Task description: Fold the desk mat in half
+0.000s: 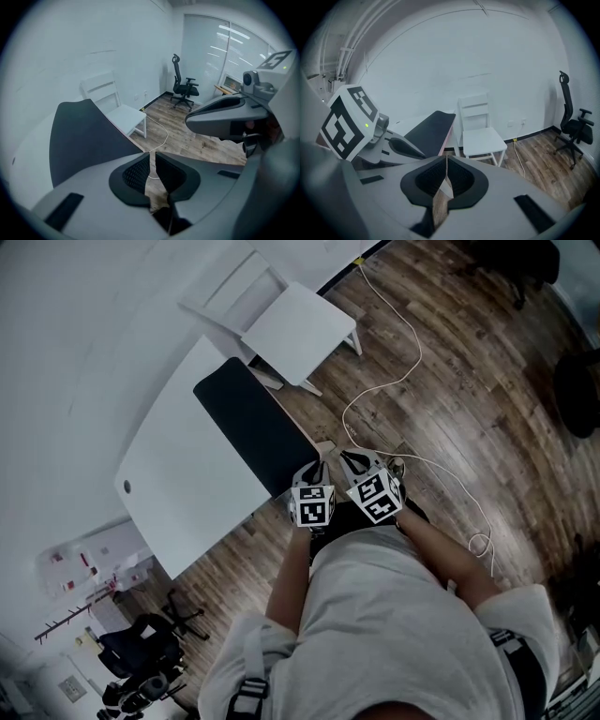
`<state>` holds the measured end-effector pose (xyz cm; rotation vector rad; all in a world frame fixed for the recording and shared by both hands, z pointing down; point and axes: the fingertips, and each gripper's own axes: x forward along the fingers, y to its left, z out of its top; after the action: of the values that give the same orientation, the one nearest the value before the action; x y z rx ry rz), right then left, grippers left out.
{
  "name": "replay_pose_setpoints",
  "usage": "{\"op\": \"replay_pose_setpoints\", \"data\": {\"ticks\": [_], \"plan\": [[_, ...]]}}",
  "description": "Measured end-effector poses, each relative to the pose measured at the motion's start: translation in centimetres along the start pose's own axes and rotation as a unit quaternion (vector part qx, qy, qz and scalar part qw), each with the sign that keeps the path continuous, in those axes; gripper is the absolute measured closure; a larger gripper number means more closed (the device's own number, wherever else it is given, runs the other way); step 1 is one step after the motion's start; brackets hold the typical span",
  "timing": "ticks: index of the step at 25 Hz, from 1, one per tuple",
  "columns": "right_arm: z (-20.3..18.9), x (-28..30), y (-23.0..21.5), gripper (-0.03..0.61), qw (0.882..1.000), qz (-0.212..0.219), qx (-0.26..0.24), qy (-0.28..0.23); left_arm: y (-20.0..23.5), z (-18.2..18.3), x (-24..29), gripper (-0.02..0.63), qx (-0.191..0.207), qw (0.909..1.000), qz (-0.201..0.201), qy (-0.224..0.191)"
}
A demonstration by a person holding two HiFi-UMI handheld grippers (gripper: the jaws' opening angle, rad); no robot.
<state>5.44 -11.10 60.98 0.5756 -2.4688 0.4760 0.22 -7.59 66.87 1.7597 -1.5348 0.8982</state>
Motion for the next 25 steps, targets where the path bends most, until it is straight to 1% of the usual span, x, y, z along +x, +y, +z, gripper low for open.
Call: {"op": "replay_pose_setpoints", "data": {"ticks": [2,4,5,7,9,10,13,15,18,20,22,25], "plan": [[-0.2,-0.1,-0.6,0.537,1.0,-0.005,0.001,0.001,-0.4,-0.7,0.3,0.571,-0.006,1.0,0.0,-0.002],[-0.5,-0.5,-1.1,0.537,1.0,-0.014,0.001,-0.002,-0.8,-0.4,-0.4,0.572,-0.005,0.9999,-0.001,-0.009],[-0.5,-0.7,-1.2,0.537,1.0,-0.018,0.001,-0.003,-0.9,-0.1,-0.9,0.576,-0.011,0.9998,-0.004,-0.015],[-0.2,-1.3,-1.0,0.537,1.0,-0.024,-0.002,-0.006,-0.8,0.1,-1.7,0.586,-0.037,0.9987,-0.007,-0.034],[0.4,-1.9,-0.2,0.537,1.0,-0.018,0.0,-0.021,-0.7,0.3,-2.4,0.595,-0.06,0.9966,-0.004,-0.056],[0.8,-2.2,0.3,0.537,0.999,-0.014,0.002,-0.033,-0.7,0.6,-2.9,0.597,-0.065,0.9956,0.0,-0.067],[2.2,-3.2,1.8,0.537,0.998,-0.008,-0.001,-0.066,-0.5,2.0,-5.4,0.601,-0.065,0.9923,0.011,-0.105],[2.9,-3.6,2.6,0.537,0.997,-0.006,-0.014,-0.077,-0.1,2.7,-7.6,0.601,-0.077,0.9871,0.024,-0.138],[4.4,-4.4,4.9,0.537,0.995,0.01,-0.03,-0.097,0.7,2.7,-10.6,0.601,-0.1,0.9779,0.047,-0.177],[5.5,-5.2,6.1,0.537,0.992,0.018,-0.046,-0.112,0.7,2.9,-12.4,0.601,-0.1,0.9736,0.061,-0.196],[6.6,-6.2,7.1,0.538,0.99,0.015,-0.059,-0.127,0.3,3.4,-14.5,0.601,-0.094,0.9686,0.073,-0.219],[8.1,-7.6,8.7,0.538,0.987,0.006,-0.072,-0.146,0.4,3.9,-18.1,0.601,-0.095,0.9541,0.098,-0.267]]}}
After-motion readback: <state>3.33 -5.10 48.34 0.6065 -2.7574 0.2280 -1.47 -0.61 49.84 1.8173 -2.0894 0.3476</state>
